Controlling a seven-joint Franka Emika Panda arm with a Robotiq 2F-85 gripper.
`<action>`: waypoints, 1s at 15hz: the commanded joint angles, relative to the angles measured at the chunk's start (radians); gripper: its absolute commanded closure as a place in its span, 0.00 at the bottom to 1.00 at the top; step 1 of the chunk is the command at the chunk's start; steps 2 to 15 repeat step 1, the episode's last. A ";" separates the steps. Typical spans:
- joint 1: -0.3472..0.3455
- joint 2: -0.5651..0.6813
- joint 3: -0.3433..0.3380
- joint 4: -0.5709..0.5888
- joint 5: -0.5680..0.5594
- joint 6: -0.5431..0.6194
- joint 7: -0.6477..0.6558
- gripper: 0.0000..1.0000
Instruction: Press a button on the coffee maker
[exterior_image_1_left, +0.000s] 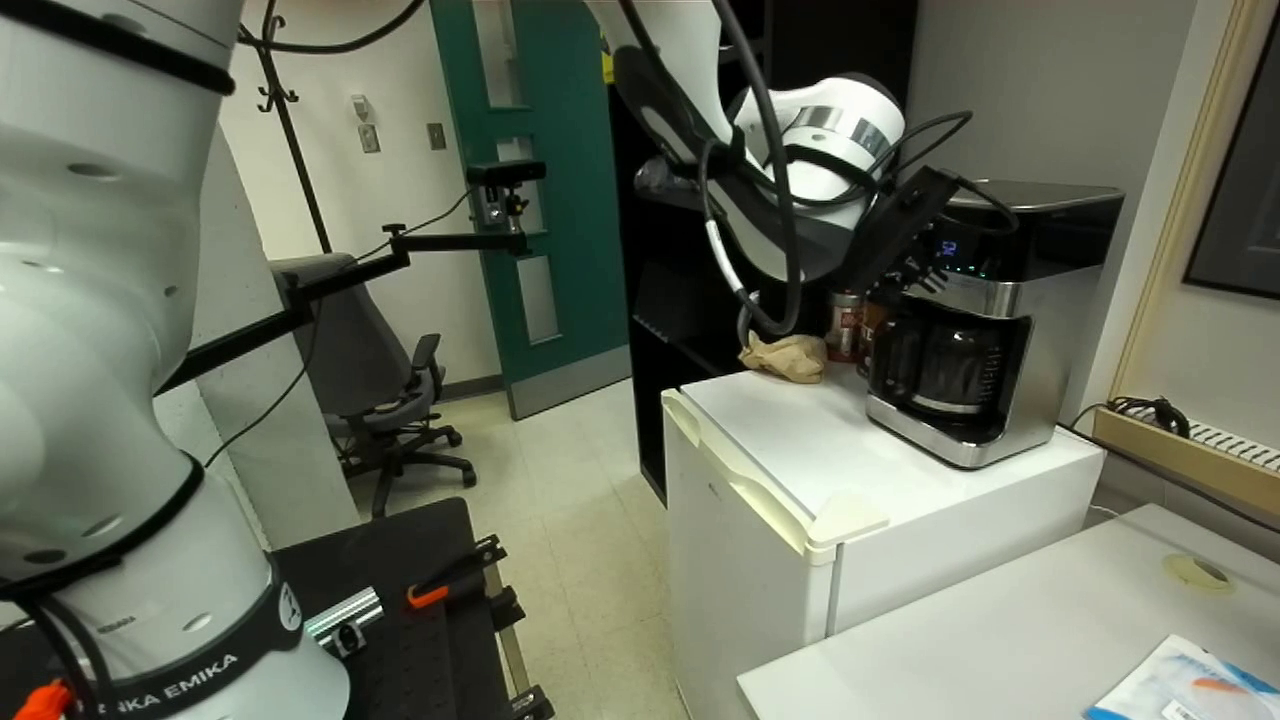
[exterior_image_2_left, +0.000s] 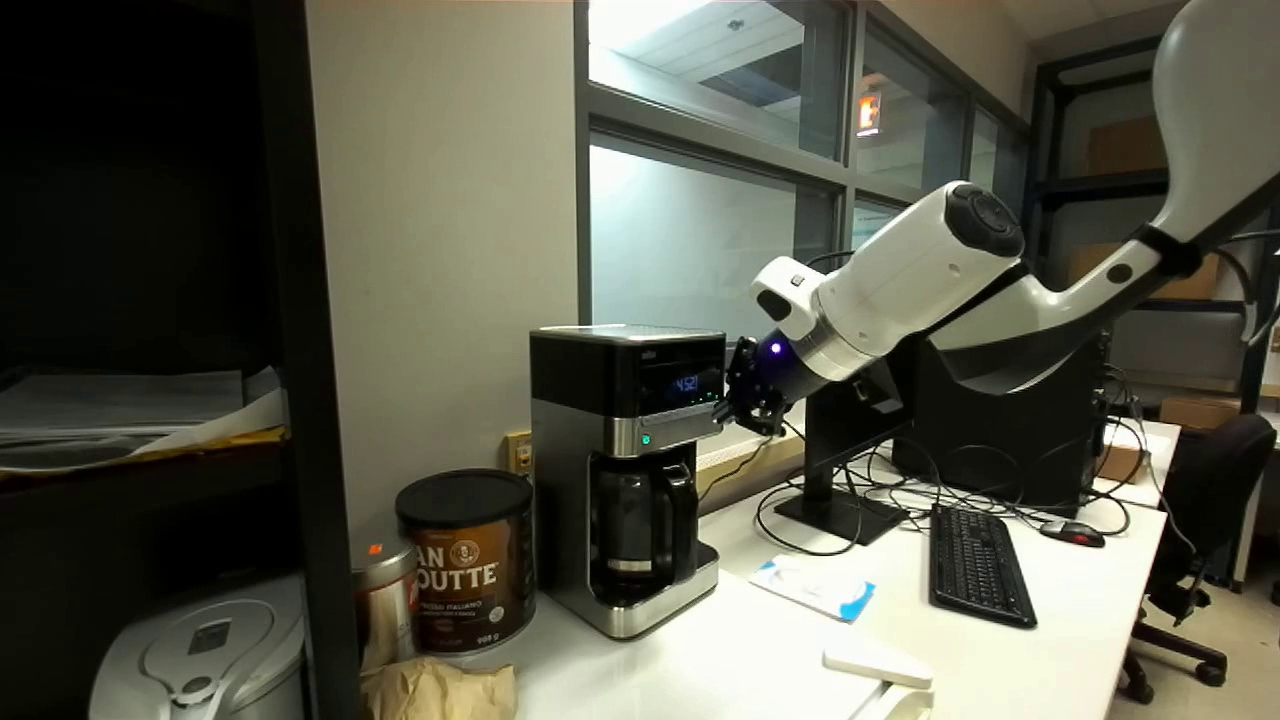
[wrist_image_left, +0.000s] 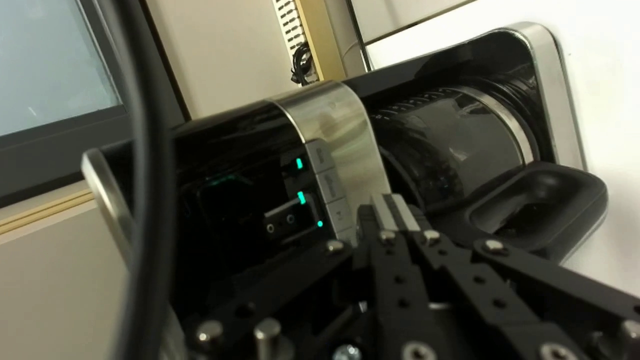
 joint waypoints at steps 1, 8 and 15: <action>-0.007 -0.078 0.001 -0.083 -0.019 0.042 0.024 1.00; -0.007 -0.078 0.001 -0.083 -0.019 0.042 0.024 1.00; -0.007 -0.078 0.001 -0.083 -0.019 0.042 0.024 1.00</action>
